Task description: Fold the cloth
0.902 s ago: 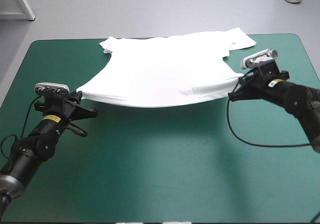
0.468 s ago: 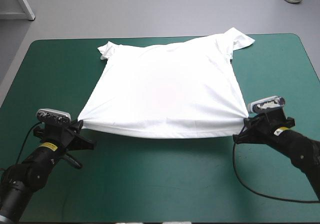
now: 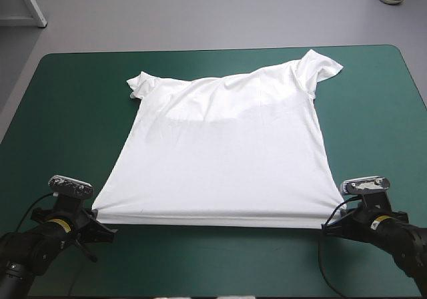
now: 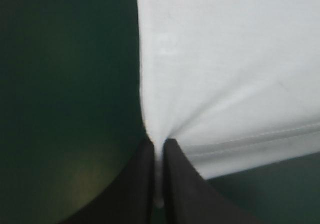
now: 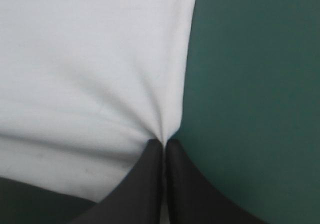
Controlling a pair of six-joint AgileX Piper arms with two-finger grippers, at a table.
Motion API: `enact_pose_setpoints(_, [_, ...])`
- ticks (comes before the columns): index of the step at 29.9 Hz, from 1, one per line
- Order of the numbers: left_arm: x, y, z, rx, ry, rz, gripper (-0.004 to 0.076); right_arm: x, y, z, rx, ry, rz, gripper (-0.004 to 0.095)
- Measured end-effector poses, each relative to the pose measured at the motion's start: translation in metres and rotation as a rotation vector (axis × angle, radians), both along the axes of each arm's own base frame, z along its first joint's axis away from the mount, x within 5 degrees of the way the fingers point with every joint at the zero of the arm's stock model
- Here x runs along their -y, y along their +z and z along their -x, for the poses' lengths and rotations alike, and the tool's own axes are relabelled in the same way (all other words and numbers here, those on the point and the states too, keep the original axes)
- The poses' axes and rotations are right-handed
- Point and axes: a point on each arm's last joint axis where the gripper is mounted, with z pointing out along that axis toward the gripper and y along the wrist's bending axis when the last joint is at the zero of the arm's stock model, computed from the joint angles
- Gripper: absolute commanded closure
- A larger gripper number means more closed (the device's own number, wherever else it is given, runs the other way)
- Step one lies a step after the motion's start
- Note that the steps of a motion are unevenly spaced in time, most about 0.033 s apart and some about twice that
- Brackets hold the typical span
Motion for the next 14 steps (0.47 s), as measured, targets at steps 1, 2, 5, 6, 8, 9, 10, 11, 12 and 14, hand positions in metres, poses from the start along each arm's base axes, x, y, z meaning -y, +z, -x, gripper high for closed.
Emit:
enact_pose_setpoints(1, [0.0, -0.001, 0.002, -0.019, 0.005, -0.002, 0.0705, 0.0, -0.001, 0.001, -0.021, -0.001, -0.002, 0.0899])
enact_pose_setpoints(2, [-0.001, -0.002, 0.004, -0.045, 0.01, -0.003, 0.0705, 0.0, -0.002, 0.003, -0.035, -0.002, -0.002, 0.0899])
enact_pose_setpoints(5, [-0.001, -0.005, 0.009, -0.11, 0.018, -0.001, 0.0705, 0.0, -0.002, 0.004, -0.046, -0.003, -0.004, 0.0899])
enact_pose_setpoints(6, [-0.001, -0.006, 0.01, -0.118, 0.019, 0.002, 0.0705, 0.0, -0.002, 0.004, -0.047, -0.004, -0.007, 0.0899])
enact_pose_setpoints(8, [0.0, -0.006, 0.01, -0.12, 0.019, 0.009, 0.0705, -0.001, -0.002, 0.004, -0.05, -0.006, -0.016, 0.0899])
enact_pose_setpoints(9, [0.0, -0.006, 0.009, -0.123, 0.02, 0.015, 0.0705, -0.001, -0.002, 0.004, -0.05, -0.007, -0.02, 0.0894])
enact_pose_setpoints(10, [0.001, -0.007, 0.008, -0.13, 0.021, 0.024, 0.0705, -0.001, -0.002, 0.004, -0.053, -0.006, -0.022, 0.0887])
enact_pose_setpoints(11, [0.002, -0.008, 0.008, -0.138, 0.022, 0.031, 0.0705, -0.002, -0.002, 0.004, -0.054, -0.007, -0.026, 0.0874])
enact_pose_setpoints(12, [0.003, -0.009, 0.007, -0.152, 0.023, 0.042, 0.0704, -0.002, -0.003, 0.005, -0.059, -0.007, -0.028, 0.0849])
enact_pose_setpoints(14, [0.004, -0.012, 0.005, -0.191, 0.023, 0.054, 0.0702, -0.002, -0.003, 0.005, -0.068, -0.006, -0.033, 0.0792])
